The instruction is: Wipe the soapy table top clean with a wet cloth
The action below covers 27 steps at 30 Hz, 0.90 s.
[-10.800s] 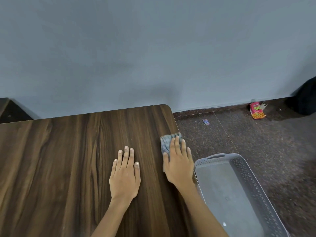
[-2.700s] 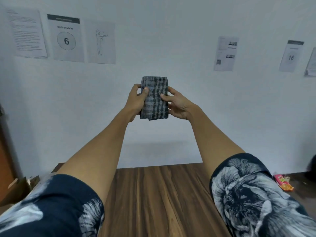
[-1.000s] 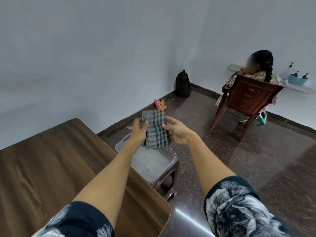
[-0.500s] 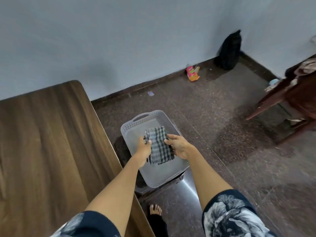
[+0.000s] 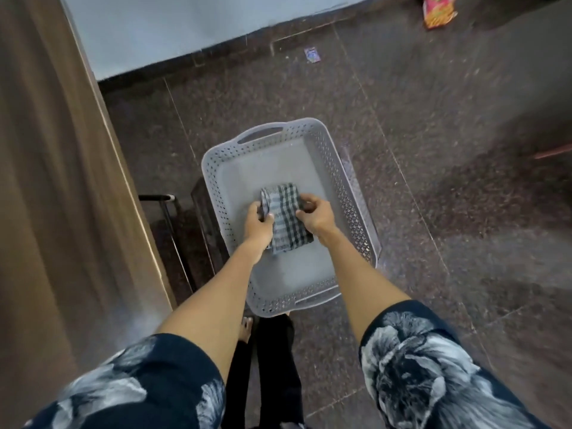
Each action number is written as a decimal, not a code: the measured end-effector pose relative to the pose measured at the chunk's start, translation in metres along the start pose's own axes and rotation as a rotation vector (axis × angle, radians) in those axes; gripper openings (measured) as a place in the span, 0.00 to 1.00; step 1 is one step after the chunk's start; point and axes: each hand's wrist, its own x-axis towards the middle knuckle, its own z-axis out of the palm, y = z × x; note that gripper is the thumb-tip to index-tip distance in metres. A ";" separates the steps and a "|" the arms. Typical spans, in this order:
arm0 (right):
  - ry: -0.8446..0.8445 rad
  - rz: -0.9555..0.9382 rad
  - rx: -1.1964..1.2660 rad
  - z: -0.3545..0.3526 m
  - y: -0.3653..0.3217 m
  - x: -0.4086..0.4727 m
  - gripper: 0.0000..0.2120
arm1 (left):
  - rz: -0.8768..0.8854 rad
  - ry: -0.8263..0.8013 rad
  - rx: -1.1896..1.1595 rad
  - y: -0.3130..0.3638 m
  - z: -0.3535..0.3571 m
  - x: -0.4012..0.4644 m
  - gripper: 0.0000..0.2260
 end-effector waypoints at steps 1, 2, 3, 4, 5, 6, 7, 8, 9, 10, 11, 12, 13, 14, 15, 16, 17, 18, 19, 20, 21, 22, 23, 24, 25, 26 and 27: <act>0.027 -0.029 -0.047 0.001 0.001 0.003 0.17 | 0.037 0.034 0.020 -0.001 0.002 0.000 0.15; 0.046 -0.054 -0.082 0.004 0.001 0.003 0.17 | 0.060 0.080 0.058 -0.001 0.003 0.000 0.14; 0.063 -0.073 -0.104 0.007 0.004 0.003 0.17 | 0.086 0.130 0.101 -0.003 0.003 0.000 0.14; 0.088 -0.091 -0.118 0.012 0.006 0.002 0.17 | 0.098 0.179 0.140 -0.004 0.003 -0.001 0.14; 0.121 -0.099 -0.131 0.016 0.008 0.002 0.17 | 0.108 0.220 0.167 -0.005 0.003 -0.001 0.13; 0.160 -0.101 -0.140 0.020 0.012 0.003 0.17 | 0.093 0.250 0.190 -0.006 0.003 -0.002 0.12; 0.199 -0.097 -0.145 0.023 0.015 0.004 0.17 | 0.077 0.275 0.206 -0.006 0.003 -0.004 0.12; 0.229 -0.091 -0.140 0.025 0.017 0.004 0.17 | 0.048 0.295 0.235 -0.004 0.003 -0.006 0.12; 0.246 -0.086 -0.122 0.026 0.018 0.005 0.16 | 0.035 0.322 0.270 -0.003 0.001 -0.008 0.12; 0.246 -0.086 -0.103 0.025 0.020 0.005 0.15 | 0.024 0.337 0.302 0.000 0.000 -0.011 0.12; 0.238 -0.093 -0.094 0.023 0.021 0.006 0.14 | 0.034 0.347 0.325 0.002 0.000 -0.012 0.11; 0.228 -0.100 -0.103 0.021 0.021 0.005 0.14 | 0.041 0.346 0.330 0.003 0.000 -0.014 0.11; 0.219 -0.107 -0.125 0.017 0.021 0.004 0.14 | 0.050 0.352 0.332 0.005 -0.001 -0.015 0.10; 0.205 -0.101 -0.152 0.014 0.019 0.001 0.14 | 0.048 0.347 0.330 0.008 -0.001 -0.017 0.09; 0.193 -0.095 -0.181 0.011 0.017 -0.001 0.15 | 0.050 0.351 0.331 0.011 -0.002 -0.019 0.09; 0.178 -0.078 -0.213 0.007 0.014 -0.005 0.17 | 0.048 0.349 0.335 0.015 -0.004 -0.023 0.09; 0.163 -0.060 -0.251 0.004 0.009 -0.009 0.18 | 0.053 0.349 0.341 0.020 -0.005 -0.027 0.09; 0.143 -0.031 -0.290 0.001 0.002 -0.015 0.20 | 0.057 0.344 0.346 0.027 -0.008 -0.032 0.09; 0.127 -0.007 -0.319 -0.001 -0.003 -0.018 0.21 | 0.067 0.349 0.351 0.033 -0.009 -0.036 0.09; 0.112 0.013 -0.334 -0.004 -0.012 -0.025 0.21 | 0.083 0.348 0.354 0.041 -0.012 -0.043 0.09; 0.106 0.016 -0.339 -0.005 -0.018 -0.030 0.22 | 0.103 0.351 0.365 0.047 -0.014 -0.049 0.08; 0.098 0.017 -0.338 -0.008 -0.029 -0.040 0.22 | 0.115 0.341 0.355 0.055 -0.020 -0.058 0.08; 0.100 0.003 -0.318 -0.010 -0.038 -0.045 0.22 | 0.141 0.348 0.355 0.062 -0.025 -0.063 0.08; 0.101 -0.007 -0.294 -0.012 -0.050 -0.051 0.22 | 0.159 0.352 0.355 0.071 -0.030 -0.068 0.08; 0.114 -0.051 -0.271 -0.014 -0.063 -0.057 0.22 | 0.206 0.386 0.349 0.081 -0.039 -0.073 0.08; 0.120 -0.085 -0.269 -0.016 -0.077 -0.064 0.22 | 0.239 0.402 0.339 0.091 -0.048 -0.079 0.08; 0.128 -0.122 -0.243 -0.019 -0.090 -0.071 0.22 | 0.275 0.436 0.310 0.099 -0.057 -0.086 0.08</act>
